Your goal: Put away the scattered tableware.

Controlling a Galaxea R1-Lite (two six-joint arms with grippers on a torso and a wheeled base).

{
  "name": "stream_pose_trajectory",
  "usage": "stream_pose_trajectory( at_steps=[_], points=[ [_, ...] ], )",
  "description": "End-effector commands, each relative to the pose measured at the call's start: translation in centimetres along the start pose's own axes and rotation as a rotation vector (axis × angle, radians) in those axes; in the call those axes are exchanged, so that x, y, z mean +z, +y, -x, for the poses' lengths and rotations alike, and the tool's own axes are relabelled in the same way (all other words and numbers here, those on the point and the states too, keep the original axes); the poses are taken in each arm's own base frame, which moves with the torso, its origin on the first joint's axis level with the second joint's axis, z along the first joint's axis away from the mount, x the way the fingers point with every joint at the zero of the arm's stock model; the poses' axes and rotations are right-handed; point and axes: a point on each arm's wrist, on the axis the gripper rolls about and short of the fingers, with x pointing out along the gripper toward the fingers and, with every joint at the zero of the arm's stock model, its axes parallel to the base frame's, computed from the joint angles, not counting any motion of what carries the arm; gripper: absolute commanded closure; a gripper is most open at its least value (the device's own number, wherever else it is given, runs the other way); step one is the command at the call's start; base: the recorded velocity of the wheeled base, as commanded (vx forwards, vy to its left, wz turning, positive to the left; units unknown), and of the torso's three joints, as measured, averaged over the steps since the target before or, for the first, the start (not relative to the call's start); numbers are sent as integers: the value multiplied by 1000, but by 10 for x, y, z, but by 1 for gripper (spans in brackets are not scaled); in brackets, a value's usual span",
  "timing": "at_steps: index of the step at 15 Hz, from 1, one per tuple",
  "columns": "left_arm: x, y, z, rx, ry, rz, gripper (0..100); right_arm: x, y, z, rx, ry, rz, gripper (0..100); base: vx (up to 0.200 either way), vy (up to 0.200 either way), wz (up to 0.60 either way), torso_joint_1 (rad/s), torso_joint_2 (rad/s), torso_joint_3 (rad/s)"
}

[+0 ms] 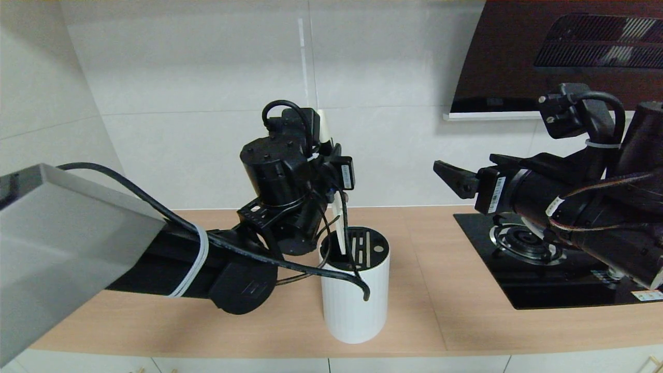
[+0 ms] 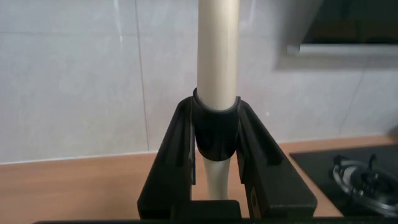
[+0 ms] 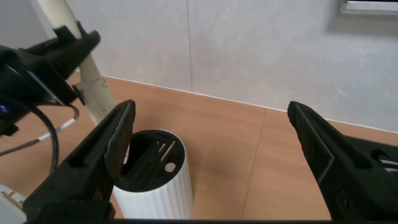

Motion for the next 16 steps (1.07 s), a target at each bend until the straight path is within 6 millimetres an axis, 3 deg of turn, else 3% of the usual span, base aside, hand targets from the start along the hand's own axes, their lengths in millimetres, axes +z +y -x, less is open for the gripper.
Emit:
stream_pose_trajectory(
  at_steps=[1,5,16],
  points=[
    [-7,-1,-2,1,14,-7,100,-2,0,-1,1,6,2,0,0,0,0,0,0,0],
    [-12,-1,-3,2,23,-12,100,-5,1,-3,0,16,7,0,0,0,0,0,0,0],
    [-49,-15,-1,-26,95,-49,100,-8,1,-4,0,26,10,0,0,0,0,0,0,0]
  ],
)
